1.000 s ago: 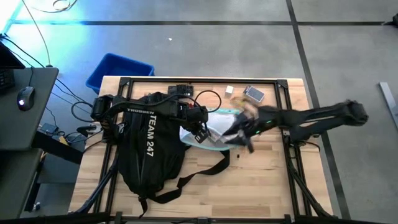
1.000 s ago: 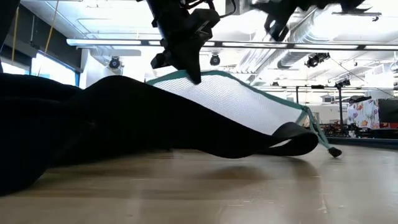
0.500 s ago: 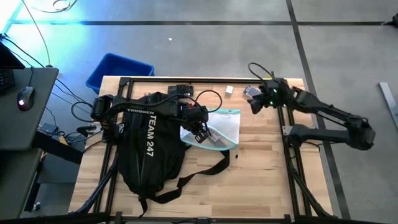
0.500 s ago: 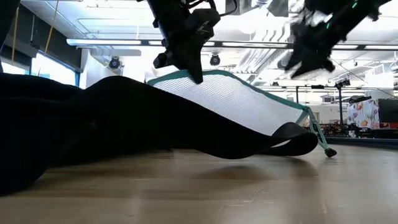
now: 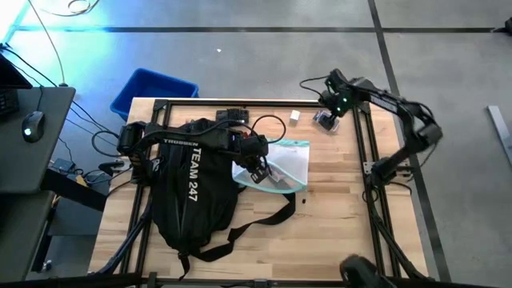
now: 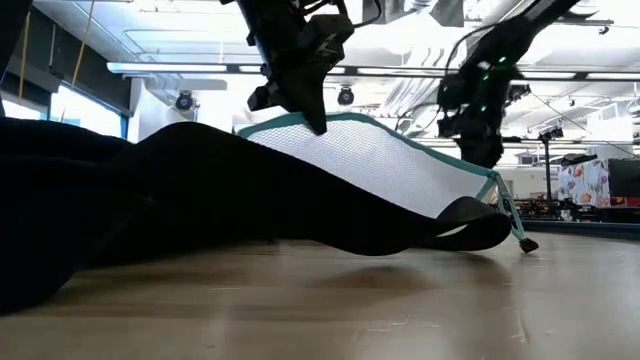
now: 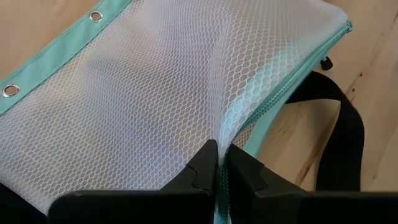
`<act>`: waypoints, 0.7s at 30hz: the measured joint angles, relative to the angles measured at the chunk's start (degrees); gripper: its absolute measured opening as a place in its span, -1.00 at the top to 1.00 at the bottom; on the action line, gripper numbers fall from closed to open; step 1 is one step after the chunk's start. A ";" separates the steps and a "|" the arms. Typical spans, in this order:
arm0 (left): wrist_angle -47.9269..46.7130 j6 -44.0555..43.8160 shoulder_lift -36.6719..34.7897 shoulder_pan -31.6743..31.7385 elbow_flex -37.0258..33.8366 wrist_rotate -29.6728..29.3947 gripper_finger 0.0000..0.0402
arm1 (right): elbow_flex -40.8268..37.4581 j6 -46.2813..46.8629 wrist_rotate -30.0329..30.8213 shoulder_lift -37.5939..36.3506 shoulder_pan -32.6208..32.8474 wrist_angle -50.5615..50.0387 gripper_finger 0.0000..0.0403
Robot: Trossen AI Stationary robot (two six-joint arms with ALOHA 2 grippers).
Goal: Unpack backpack
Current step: Put the dark blue playing card into the transparent zip bag
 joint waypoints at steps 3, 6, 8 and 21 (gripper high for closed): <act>1.24 -1.03 0.00 0.00 0.00 -0.02 1.00 | 2.43 -2.76 0.19 4.85 -1.30 -0.42 -0.84; 2.09 -1.32 0.00 0.00 0.00 0.00 1.00 | 3.05 -4.77 1.47 8.64 -2.61 -0.03 -0.84; 2.30 -1.33 0.00 0.00 0.00 -0.06 1.00 | 3.05 -6.19 2.41 10.57 -3.39 -0.16 -0.84; 2.28 -2.53 0.00 0.78 0.00 0.18 1.00 | 2.89 -9.40 3.14 16.80 -6.17 2.33 -0.84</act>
